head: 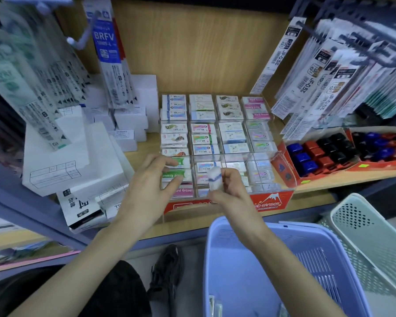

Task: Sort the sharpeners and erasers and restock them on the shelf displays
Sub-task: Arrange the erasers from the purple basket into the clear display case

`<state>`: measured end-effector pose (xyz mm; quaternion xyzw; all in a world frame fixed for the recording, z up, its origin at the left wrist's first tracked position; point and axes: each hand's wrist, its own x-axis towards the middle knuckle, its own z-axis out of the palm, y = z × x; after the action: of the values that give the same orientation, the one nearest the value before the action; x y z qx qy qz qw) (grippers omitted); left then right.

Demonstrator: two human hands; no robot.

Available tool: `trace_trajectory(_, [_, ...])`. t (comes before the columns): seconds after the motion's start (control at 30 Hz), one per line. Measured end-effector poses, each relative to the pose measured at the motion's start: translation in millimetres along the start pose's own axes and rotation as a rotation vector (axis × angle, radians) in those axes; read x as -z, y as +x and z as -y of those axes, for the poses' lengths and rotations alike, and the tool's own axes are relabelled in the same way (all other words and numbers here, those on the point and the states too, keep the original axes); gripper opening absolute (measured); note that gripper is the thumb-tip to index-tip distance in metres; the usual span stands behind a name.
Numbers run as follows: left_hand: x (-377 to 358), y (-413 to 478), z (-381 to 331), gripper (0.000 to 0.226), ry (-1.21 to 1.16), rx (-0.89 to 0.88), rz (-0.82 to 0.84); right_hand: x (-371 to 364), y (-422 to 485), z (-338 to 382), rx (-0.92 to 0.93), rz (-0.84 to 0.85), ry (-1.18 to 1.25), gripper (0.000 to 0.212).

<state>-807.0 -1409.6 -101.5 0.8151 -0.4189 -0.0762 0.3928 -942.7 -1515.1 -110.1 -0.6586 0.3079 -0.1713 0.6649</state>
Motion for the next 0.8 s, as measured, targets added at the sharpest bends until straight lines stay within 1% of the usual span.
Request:
trace_trajectory(0.07, [-0.1, -2.9, -8.5, 0.009, -0.155, 0.042, 0.062, 9.4, -5.5, 0.7, 0.061, -0.031, -0.053, 0.029])
trace_trajectory(0.17, [-3.3, -5.4, -19.0, 0.002, -0.422, 0.13, 0.222, 17.5, -14.3, 1.0, 0.169, -0.086, -0.171, 0.04])
trace_trajectory(0.2, [-4.8, -6.0, -21.8, 0.007, -0.488, 0.151, 0.268, 18.8, -17.0, 0.4, 0.179, -0.09, -0.187, 0.04])
trace_trajectory(0.27, [-8.1, -6.3, -26.2, 0.025, -0.556, 0.168, 0.339, 19.6, -21.8, 0.0, 0.171, -0.098, -0.212, 0.033])
trace_trajectory(0.33, [-11.2, -5.8, -30.3, 0.038, -0.572, 0.183, 0.371, 19.6, -26.9, 0.3, 0.147, -0.101, -0.181, 0.022])
trace_trajectory(0.4, [-13.2, -4.3, -31.3, 0.041, -0.57, 0.221, 0.382, 19.0, -33.2, 2.8, 0.149, -0.086, -0.145, 0.014])
trace_trajectory(0.43, [-13.6, -3.3, -31.4, 0.04, -0.558, 0.248, 0.387, 18.4, -35.8, 3.2, 0.143, -0.09, -0.124, 0.017])
trace_trajectory(0.5, [-14.5, -2.4, -29.8, 0.028, -0.535, 0.296, 0.403, 18.6, -39.7, 0.3, 0.104, -0.129, -0.037, 0.024])
trace_trajectory(0.57, [-15.8, -2.4, -29.4, 0.017, -0.542, 0.32, 0.404, 17.5, -42.9, -1.4, 0.069, -0.164, 0.043, 0.022])
trace_trajectory(0.6, [-16.1, -2.3, -29.0, 0.015, -0.548, 0.325, 0.403, 16.5, -44.6, -2.6, 0.05, -0.172, 0.065, 0.02])
trace_trajectory(0.7, [-15.7, -2.9, -30.0, 0.012, -0.59, 0.323, 0.452, 12.5, -49.6, -4.9, 0.018, -0.127, 0.129, 0.015])
trace_trajectory(0.8, [-15.7, -5.0, -29.4, 0.008, -0.607, 0.304, 0.529, 6.8, -52.9, -5.1, 0.003, -0.081, 0.112, 0.013])
